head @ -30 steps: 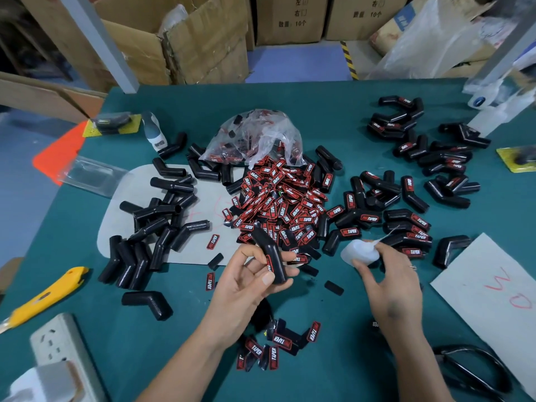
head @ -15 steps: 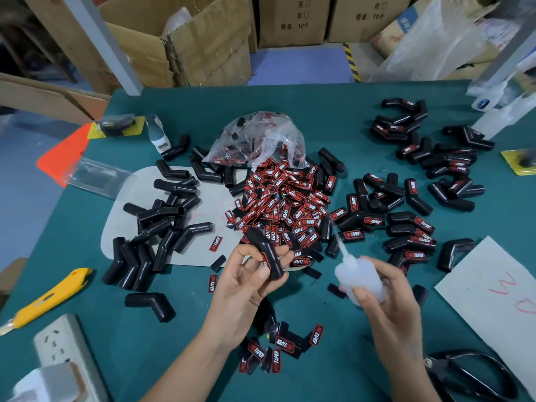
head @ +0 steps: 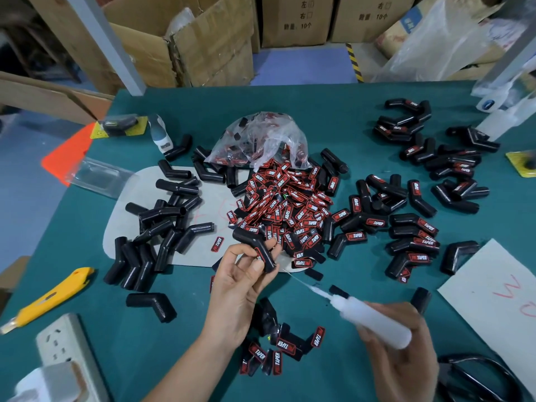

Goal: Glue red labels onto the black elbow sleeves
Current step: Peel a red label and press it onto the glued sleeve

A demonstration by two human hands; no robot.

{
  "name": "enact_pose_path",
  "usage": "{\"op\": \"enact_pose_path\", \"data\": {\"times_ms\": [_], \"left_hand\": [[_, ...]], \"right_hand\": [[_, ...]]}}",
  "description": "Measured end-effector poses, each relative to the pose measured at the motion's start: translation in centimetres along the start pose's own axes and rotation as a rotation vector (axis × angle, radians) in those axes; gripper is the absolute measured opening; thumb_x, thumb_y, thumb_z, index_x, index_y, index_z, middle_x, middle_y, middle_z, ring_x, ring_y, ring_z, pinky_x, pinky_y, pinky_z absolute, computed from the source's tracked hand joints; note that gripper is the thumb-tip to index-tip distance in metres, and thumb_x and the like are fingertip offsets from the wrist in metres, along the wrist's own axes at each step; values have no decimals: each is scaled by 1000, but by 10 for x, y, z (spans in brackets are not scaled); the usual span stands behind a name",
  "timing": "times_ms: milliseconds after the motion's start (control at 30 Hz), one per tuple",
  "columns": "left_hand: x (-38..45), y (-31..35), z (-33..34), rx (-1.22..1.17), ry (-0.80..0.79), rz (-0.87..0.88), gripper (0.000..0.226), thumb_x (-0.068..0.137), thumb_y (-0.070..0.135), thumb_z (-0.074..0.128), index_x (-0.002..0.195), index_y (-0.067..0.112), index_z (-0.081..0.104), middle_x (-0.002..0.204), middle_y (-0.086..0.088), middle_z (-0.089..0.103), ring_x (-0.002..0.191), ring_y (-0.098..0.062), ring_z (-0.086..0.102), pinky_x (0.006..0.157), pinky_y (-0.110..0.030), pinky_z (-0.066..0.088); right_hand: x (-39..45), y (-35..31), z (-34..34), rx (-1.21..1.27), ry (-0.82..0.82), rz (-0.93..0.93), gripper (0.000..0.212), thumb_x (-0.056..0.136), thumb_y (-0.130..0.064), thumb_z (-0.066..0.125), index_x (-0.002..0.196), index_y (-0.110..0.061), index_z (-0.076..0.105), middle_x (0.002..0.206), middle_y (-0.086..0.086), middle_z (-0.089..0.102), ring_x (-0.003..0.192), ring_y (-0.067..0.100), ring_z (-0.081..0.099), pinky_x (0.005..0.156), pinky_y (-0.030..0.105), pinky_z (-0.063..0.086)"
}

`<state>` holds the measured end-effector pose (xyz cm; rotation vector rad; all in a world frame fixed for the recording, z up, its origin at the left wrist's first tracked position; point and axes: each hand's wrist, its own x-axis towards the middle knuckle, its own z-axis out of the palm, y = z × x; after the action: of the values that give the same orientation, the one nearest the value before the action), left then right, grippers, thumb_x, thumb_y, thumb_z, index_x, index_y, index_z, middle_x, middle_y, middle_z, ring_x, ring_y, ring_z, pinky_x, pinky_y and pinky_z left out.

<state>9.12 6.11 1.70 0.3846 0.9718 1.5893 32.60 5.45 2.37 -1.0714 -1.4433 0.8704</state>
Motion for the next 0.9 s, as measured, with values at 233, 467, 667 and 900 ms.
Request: {"op": "enact_pose_path", "data": {"times_ms": [233, 467, 667, 900], "left_hand": [[-3, -2, 2, 44, 3, 22, 14, 94, 0, 62, 102, 9, 54, 133, -26, 68, 131, -39, 64, 96, -35, 59], [-3, -3, 3, 83, 17, 64, 13, 94, 1, 63, 101, 7, 55, 131, -27, 68, 131, -39, 63, 95, -36, 59], [-4, -4, 2, 113, -2, 82, 12, 95, 4, 64, 98, 16, 64, 134, -26, 67, 133, -39, 62, 98, -39, 58], [-3, -6, 0, 124, -6, 97, 12, 97, 2, 62, 100, 14, 62, 137, -26, 65, 133, -40, 61, 99, -40, 58]], "right_hand": [[-8, -13, 1, -288, -42, -147, 35, 89, -30, 69, 119, -47, 63, 108, -12, 66, 95, 11, 68, 73, 19, 49], [-11, -18, 7, -382, -24, -216, 21, 87, -24, 70, 107, -26, 67, 108, -15, 63, 88, 17, 65, 69, 27, 50], [-11, -15, 9, -393, -19, -272, 18, 95, -27, 70, 96, -9, 71, 106, -10, 62, 87, 17, 64, 69, 31, 50], [-9, -19, 12, -421, -18, -296, 37, 100, -31, 66, 87, 3, 74, 95, 0, 68, 81, 19, 61, 64, 34, 50]]}}
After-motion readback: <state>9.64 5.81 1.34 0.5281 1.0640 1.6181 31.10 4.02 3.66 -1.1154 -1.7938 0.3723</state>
